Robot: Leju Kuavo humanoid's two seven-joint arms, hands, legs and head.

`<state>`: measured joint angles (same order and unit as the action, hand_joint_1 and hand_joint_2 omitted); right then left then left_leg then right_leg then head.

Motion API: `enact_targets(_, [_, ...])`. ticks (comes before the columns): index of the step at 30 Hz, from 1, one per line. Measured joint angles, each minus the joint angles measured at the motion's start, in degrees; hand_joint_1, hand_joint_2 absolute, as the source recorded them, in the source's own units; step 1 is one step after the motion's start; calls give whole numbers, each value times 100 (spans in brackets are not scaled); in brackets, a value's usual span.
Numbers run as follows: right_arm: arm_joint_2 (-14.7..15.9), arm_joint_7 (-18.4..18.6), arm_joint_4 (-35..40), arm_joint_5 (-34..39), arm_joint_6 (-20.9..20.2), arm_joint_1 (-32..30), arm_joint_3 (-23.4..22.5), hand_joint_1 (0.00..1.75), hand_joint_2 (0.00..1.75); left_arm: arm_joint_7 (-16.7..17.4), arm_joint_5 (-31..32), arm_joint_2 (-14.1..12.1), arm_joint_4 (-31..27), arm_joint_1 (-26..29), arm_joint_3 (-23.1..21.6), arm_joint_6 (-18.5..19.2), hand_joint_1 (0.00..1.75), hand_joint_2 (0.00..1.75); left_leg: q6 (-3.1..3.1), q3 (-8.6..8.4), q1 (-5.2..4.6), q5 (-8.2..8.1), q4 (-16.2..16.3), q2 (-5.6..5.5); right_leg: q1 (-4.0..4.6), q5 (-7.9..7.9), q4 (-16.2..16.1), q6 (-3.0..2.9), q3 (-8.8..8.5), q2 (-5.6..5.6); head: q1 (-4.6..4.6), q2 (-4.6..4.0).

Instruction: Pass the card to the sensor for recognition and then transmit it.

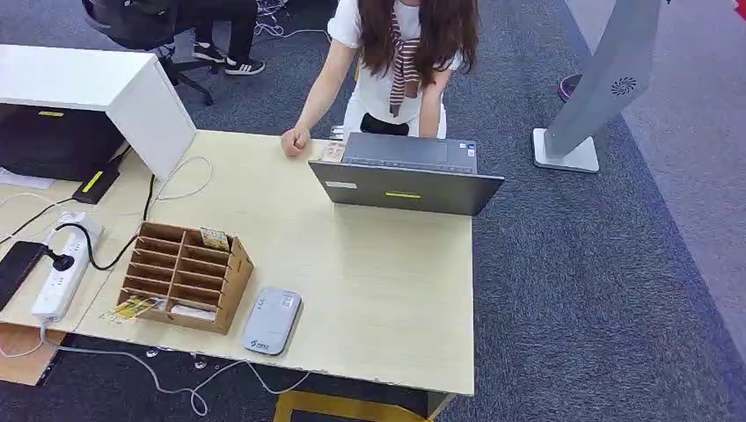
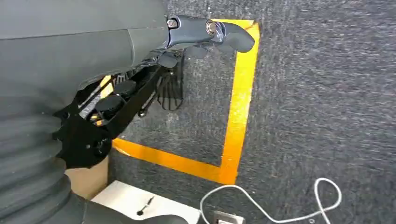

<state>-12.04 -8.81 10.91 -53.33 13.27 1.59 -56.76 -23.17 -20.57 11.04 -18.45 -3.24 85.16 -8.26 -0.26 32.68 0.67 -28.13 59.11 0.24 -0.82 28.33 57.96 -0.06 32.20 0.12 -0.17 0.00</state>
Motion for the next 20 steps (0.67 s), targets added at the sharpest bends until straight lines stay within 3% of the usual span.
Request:
enact_targets(2, [5, 35, 0, 2, 0, 1, 0, 0, 175, 105, 64, -24, 95, -2, -46, 22, 0, 175, 0, 0, 0, 0, 0, 0, 0, 0, 0, 0, 0, 0, 0, 0])
enact_targets(5, [11, 118, 0, -2, -24, -3, 0, 0, 175, 694, 508, -48, 241, 12, -283, 0, 0, 175, 0, 0, 1, 0, 0, -1, 1, 0, 0, 0, 1, -1, 0, 0])
enact_targets(6, [13, 118, 0, -22, -100, -3, 0, 0, 0, 943, 705, -48, 287, 12, -390, -61, 0, 175, 0, 1, 1, 0, 0, -2, 1, 0, 0, 0, 1, -1, -2, 0])
enact_targets(8, [22, 98, 0, -133, -216, -2, 2, 0, 0, 1335, 1094, -37, 381, 12, -677, -125, 0, 175, 0, 2, 0, 0, 0, -2, 4, 0, 1, 0, 0, -1, 0, 0])
enact_targets(9, [26, 94, 0, -175, -236, -2, 13, 0, 175, 1422, 1251, -26, 418, 12, -810, -146, 0, 175, 0, 2, 0, 0, 0, -2, 5, 0, 1, 0, 0, 0, 0, -2])
enact_targets(14, [75, 68, 31, 16, -289, -30, 202, 0, 175, 1569, 1705, -28, 490, 66, -1588, -153, 0, 175, 0, 2, -1, 0, 0, -2, 4, -1, 0, 1, -2, -1, 0, 0])
enact_targets(15, [103, 81, 53, 149, -306, -46, 319, 0, 0, 1598, 1733, -46, 490, 93, -1826, -124, 0, 0, 0, 1, -1, 0, 1, -2, 4, -1, 0, 1, -1, -1, 0, 0])
enact_targets(20, [221, 155, 149, 722, -413, -131, 816, 0, 0, 1670, 1781, -175, 490, 214, -2630, -26, 0, 0, 0, 1, 1, 0, 0, -2, 4, 0, 0, 0, 1, 0, -2, 0])
